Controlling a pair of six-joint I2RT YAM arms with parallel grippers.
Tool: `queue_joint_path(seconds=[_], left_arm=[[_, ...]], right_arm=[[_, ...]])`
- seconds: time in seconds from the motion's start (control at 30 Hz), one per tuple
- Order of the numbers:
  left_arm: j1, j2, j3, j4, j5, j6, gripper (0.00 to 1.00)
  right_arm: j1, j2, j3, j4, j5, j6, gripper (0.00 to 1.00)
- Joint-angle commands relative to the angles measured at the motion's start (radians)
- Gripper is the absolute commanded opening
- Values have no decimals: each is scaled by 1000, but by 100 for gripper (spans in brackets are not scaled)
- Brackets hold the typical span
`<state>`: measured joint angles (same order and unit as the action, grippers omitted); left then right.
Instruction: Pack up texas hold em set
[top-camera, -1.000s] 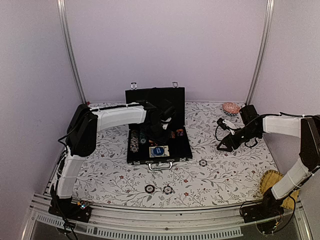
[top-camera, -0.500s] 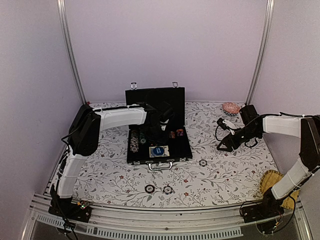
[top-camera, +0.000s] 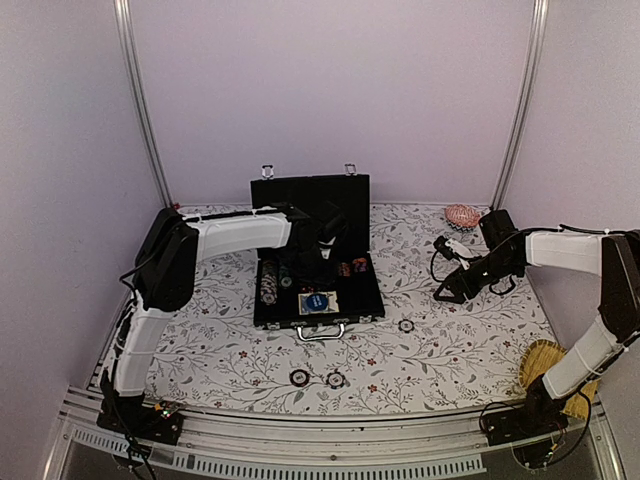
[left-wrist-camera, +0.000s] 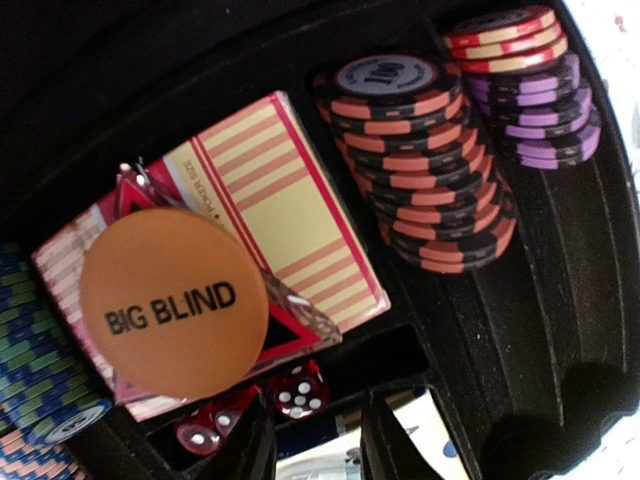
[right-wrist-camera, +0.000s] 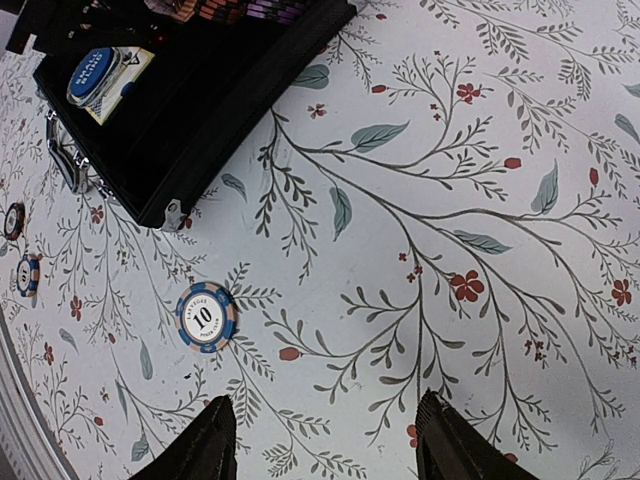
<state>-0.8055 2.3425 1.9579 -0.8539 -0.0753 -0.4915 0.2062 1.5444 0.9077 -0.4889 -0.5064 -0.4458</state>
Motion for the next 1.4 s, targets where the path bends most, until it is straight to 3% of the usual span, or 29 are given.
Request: queue_joint_path(seconds=[0.0, 0.7, 1.13, 1.37], left_arm=[[10, -82, -14, 0, -6, -4, 30], [-17, -172, -41, 50, 34, 65, 28], [-144, -316, -191, 35, 32, 227, 33], [-263, -384, -319, 4, 114, 346, 34]], right_arm=[[-2, 3, 18, -4, 5, -10, 62], [-2, 3, 19, -4, 3, -10, 62], [-3, 9, 23, -6, -7, -10, 63], [-3, 13, 24, -6, -8, -10, 63]])
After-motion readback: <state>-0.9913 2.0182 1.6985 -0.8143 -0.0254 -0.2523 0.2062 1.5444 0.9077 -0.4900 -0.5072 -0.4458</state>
